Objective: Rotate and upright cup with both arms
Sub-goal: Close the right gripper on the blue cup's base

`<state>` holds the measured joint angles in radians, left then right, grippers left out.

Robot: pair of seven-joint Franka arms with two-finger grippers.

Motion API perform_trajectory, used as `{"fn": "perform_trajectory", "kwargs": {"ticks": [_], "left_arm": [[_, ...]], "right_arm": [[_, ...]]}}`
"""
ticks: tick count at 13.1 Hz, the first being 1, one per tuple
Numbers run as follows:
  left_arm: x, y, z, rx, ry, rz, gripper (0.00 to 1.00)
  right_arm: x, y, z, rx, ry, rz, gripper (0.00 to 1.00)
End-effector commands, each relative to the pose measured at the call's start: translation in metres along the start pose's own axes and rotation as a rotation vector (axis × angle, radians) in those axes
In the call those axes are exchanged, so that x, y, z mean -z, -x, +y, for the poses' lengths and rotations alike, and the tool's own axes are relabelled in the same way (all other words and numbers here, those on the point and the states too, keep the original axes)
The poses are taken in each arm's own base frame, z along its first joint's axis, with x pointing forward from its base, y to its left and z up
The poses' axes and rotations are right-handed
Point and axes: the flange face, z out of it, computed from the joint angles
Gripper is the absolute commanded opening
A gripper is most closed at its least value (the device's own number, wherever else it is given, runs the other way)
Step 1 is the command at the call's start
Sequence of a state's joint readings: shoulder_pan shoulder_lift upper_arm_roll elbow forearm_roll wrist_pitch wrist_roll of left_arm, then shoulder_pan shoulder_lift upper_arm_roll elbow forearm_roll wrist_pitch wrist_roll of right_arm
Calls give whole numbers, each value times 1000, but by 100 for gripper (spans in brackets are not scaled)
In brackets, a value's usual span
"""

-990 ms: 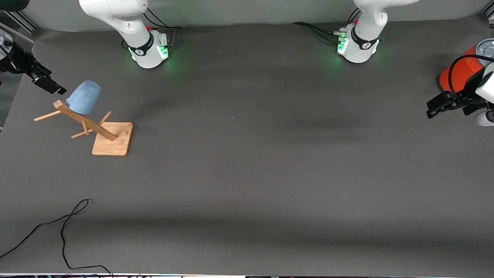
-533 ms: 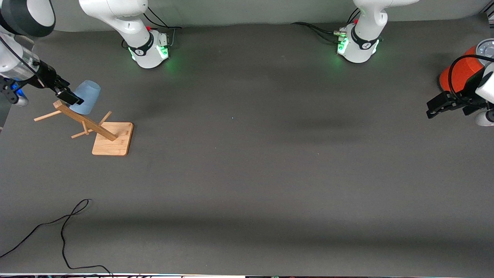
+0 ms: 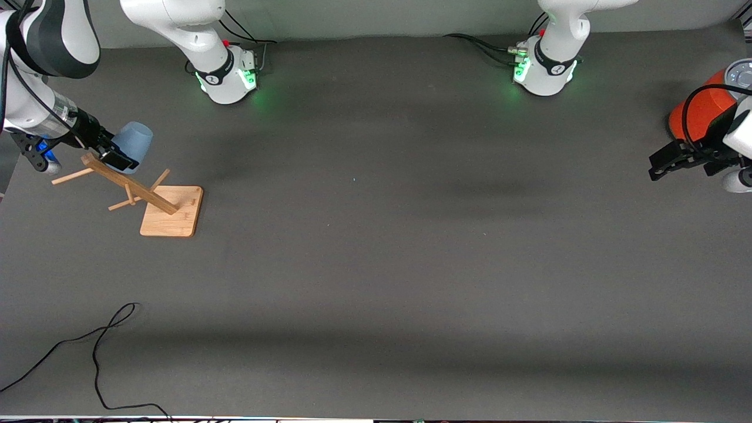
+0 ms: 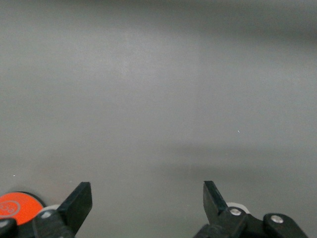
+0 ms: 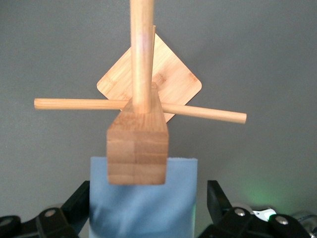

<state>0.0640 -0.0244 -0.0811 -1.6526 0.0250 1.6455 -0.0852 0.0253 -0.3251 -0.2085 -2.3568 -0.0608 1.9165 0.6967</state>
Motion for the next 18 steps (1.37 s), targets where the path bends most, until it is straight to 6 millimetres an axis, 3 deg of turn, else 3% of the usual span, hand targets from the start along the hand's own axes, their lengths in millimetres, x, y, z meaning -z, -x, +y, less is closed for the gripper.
{"fn": "perform_trajectory", "kwargs": {"ticks": [1, 2, 3, 7, 10, 15, 18], "left_arm": [[4, 0, -1, -14, 0, -8, 100], [4, 0, -1, -14, 0, -8, 100], [4, 0, -1, -14, 0, -8, 100], [4, 0, -1, -14, 0, -8, 100], [4, 0, -1, -14, 0, -8, 100], [4, 0, -1, -14, 0, -8, 100], [4, 0, -1, -14, 0, -8, 100]], "right_arm": [[-2, -2, -2, 3, -2, 6, 74], [-2, -2, -2, 3, -1, 6, 39], [-3, -3, -2, 3, 0, 6, 25], [1, -2, -4, 6, -2, 8, 24], [20, 12, -7, 13, -8, 8, 24], [58, 66, -23, -40, -20, 11, 24], [79, 116, -51, -86, -16, -12, 24]]}}
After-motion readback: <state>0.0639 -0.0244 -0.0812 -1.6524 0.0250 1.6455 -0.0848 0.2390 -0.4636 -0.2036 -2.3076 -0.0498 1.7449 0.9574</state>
